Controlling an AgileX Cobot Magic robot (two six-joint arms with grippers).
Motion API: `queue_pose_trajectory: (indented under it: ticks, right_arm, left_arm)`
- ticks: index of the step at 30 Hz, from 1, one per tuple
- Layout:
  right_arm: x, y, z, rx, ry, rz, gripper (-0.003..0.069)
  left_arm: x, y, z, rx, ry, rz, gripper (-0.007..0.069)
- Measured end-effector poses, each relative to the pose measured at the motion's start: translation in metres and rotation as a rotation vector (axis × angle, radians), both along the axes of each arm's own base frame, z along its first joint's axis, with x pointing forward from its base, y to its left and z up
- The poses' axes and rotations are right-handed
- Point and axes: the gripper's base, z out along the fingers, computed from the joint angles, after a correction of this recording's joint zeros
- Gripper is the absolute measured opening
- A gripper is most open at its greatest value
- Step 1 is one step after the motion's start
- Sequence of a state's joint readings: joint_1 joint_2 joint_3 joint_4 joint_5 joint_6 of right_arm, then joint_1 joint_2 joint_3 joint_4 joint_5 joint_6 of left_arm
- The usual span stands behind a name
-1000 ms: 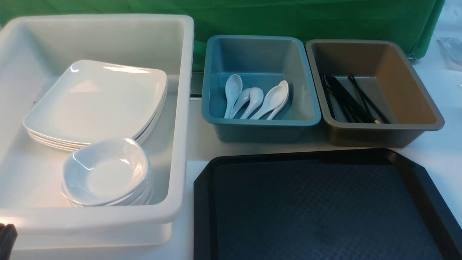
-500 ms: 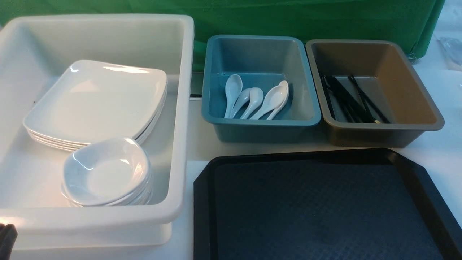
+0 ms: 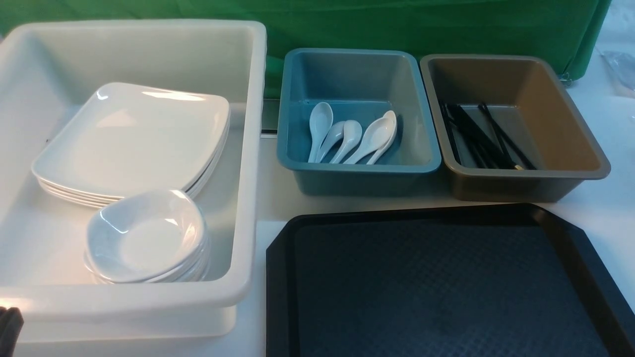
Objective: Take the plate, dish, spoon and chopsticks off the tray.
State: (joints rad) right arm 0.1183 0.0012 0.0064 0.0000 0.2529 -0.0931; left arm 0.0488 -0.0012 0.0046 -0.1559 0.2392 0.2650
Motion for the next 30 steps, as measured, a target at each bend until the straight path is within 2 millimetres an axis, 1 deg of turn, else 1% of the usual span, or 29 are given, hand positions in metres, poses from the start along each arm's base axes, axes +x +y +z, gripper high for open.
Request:
queue_pose_trajectory:
  ticks: [16, 21, 30]
  right_arm:
    - [0.0003, 0.0004, 0.0012, 0.048, -0.008, -0.007, 0.0237]
    - [0.0006, -0.0030, 0.0012, 0.052, -0.009, -0.073, 0.0237]
    - [0.0007, -0.0035, 0.0012, 0.052, -0.009, -0.083, 0.0237]
  left_arm:
    - [0.0000, 0.0000, 0.0000, 0.000, 0.000, 0.000, 0.0017]
    - [0.0000, 0.0000, 0.0000, 0.000, 0.000, 0.000, 0.0017]
    - [0.0000, 0.0000, 0.0000, 0.000, 0.000, 0.000, 0.0017]
